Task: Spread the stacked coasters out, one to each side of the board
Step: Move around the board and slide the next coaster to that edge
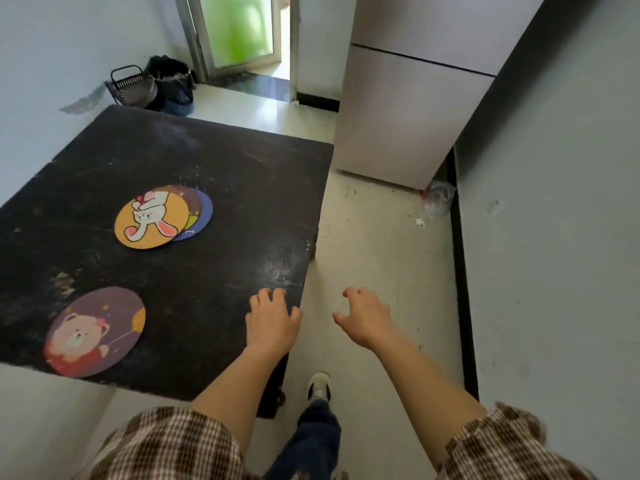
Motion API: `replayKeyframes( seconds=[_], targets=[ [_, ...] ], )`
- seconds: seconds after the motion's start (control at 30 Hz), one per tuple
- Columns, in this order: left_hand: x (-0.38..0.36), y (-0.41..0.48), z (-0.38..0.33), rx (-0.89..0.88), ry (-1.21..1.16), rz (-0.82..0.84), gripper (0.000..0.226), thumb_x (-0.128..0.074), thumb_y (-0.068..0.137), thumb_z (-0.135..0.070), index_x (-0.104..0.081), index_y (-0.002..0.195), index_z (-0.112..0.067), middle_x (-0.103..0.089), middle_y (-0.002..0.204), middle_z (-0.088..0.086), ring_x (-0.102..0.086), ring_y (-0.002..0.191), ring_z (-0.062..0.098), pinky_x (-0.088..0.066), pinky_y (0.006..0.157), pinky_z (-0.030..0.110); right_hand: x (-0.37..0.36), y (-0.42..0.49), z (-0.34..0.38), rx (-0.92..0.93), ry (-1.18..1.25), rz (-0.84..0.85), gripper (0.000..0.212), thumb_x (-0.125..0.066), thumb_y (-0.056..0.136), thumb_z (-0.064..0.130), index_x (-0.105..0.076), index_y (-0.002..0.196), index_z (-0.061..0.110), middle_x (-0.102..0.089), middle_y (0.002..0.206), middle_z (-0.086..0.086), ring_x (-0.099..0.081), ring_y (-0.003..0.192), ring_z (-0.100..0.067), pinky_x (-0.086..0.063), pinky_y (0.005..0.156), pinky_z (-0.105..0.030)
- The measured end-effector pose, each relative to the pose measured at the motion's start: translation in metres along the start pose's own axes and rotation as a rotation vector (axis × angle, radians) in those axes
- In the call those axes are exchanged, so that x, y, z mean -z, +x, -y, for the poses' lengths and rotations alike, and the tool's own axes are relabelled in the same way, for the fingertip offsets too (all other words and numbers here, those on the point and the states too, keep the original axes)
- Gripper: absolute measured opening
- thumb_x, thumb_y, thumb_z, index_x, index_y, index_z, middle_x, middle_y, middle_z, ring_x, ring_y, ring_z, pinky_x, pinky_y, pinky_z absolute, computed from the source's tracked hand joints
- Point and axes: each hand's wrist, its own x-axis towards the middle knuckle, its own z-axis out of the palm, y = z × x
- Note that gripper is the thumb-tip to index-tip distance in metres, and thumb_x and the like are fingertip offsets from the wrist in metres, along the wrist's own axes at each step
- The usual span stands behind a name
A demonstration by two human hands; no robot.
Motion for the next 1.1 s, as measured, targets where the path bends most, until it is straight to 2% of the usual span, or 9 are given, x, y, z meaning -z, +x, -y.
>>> replayKeyframes(
  seconds=[0.17, 0.37, 0.6, 0.9, 1.1],
  targets=[
    [-0.004, 0.052, -0.014, 0.073, -0.034, -0.077, 0.041, -0.047, 0.09, -0.035, -0.046, 0.126, -0.016, -0.04, 0.137, 0.011, -0.032, 0.126, 0.03, -0.039, 0.096, 0.045, 0.021, 0.062, 0.005, 0.058, -0.036, 0.009, 0.055, -0.052, 0.086, 0.044, -0.044, 0.133, 0.018, -0.05, 0.134, -0.009, -0.043, 0.123, -0.029, -0.038, 0.096, -0.049],
    [0.005, 0.108, -0.024, 0.222, -0.044, -0.078, 0.043, -0.05, 0.09, -0.035, -0.044, 0.127, -0.015, -0.023, 0.151, 0.015, -0.02, 0.136, 0.033, -0.035, 0.101, 0.05, 0.055, 0.137, 0.029, 0.198, -0.106, 0.048, 0.054, -0.052, 0.086, 0.042, -0.042, 0.133, 0.018, -0.049, 0.132, -0.011, -0.042, 0.122, -0.03, -0.039, 0.094, -0.049],
    [0.029, 0.148, -0.01, 0.387, -0.103, -0.116, 0.048, -0.048, 0.091, -0.036, -0.04, 0.135, -0.016, -0.023, 0.151, 0.013, -0.022, 0.136, 0.032, -0.035, 0.101, 0.048, 0.067, 0.196, 0.078, 0.321, -0.138, 0.144, 0.051, -0.054, 0.085, 0.042, -0.041, 0.129, 0.019, -0.049, 0.129, -0.01, -0.044, 0.119, -0.031, -0.042, 0.093, -0.05],
    [0.062, 0.19, 0.015, 0.602, -0.17, -0.219, 0.053, -0.049, 0.091, -0.037, -0.037, 0.138, -0.015, -0.026, 0.149, 0.013, -0.025, 0.135, 0.032, -0.037, 0.1, 0.048, 0.071, 0.265, 0.16, 0.572, -0.153, 0.263, 0.053, -0.056, 0.087, 0.041, -0.038, 0.133, 0.02, -0.045, 0.133, -0.009, -0.038, 0.126, -0.032, -0.033, 0.1, -0.055],
    [0.063, 0.221, 0.025, 0.768, -0.154, -0.269, 0.051, -0.047, 0.093, -0.037, -0.036, 0.138, -0.016, -0.024, 0.151, 0.014, -0.025, 0.135, 0.032, -0.036, 0.102, 0.047, 0.066, 0.312, 0.199, 0.762, -0.227, 0.326, 0.055, -0.058, 0.086, 0.04, -0.037, 0.133, 0.02, -0.043, 0.134, -0.007, -0.035, 0.127, -0.03, -0.032, 0.101, -0.054]
  ],
)
